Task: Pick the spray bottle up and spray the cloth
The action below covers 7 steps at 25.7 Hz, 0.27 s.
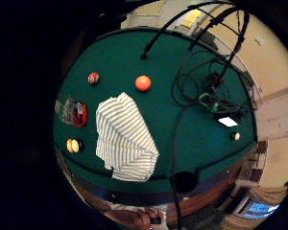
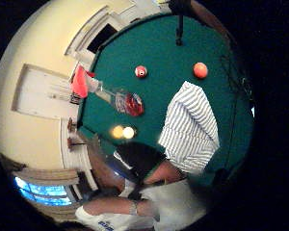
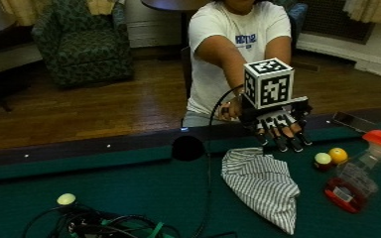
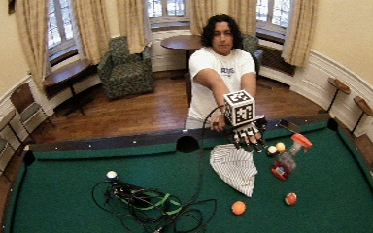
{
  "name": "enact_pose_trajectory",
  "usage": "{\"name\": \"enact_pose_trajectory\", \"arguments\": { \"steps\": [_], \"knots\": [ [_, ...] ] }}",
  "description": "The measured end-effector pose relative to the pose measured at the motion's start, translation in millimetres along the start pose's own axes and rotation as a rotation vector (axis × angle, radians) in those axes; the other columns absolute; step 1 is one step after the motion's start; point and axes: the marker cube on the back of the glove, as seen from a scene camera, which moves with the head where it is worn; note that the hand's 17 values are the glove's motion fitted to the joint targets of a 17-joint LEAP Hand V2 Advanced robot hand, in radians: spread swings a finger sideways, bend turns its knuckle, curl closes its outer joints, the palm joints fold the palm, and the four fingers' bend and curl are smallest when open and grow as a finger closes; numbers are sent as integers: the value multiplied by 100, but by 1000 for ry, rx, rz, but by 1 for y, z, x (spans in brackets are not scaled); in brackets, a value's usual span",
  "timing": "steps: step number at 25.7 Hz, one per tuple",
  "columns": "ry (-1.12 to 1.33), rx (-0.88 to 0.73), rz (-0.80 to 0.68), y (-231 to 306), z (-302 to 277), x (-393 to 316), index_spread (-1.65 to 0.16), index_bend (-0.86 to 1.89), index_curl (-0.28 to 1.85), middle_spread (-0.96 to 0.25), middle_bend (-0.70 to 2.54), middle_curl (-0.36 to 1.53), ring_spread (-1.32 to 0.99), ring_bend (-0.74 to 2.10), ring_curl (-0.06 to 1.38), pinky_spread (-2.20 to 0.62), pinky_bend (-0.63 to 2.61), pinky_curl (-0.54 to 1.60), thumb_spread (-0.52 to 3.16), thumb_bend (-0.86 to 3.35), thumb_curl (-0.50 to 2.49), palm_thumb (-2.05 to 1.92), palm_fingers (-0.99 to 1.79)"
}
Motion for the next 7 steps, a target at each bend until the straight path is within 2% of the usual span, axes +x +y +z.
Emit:
{"name": "enact_pose_trajectory", "arguments": {
  "steps": [7],
  "knots": [
    [90, -4, 14, 18, -10, 3, -45, 15, 33, -20, 19, 35, -15, 22, 30, 22, 18, 32, 83, -4, 37, 25, 34]
  ]
}}
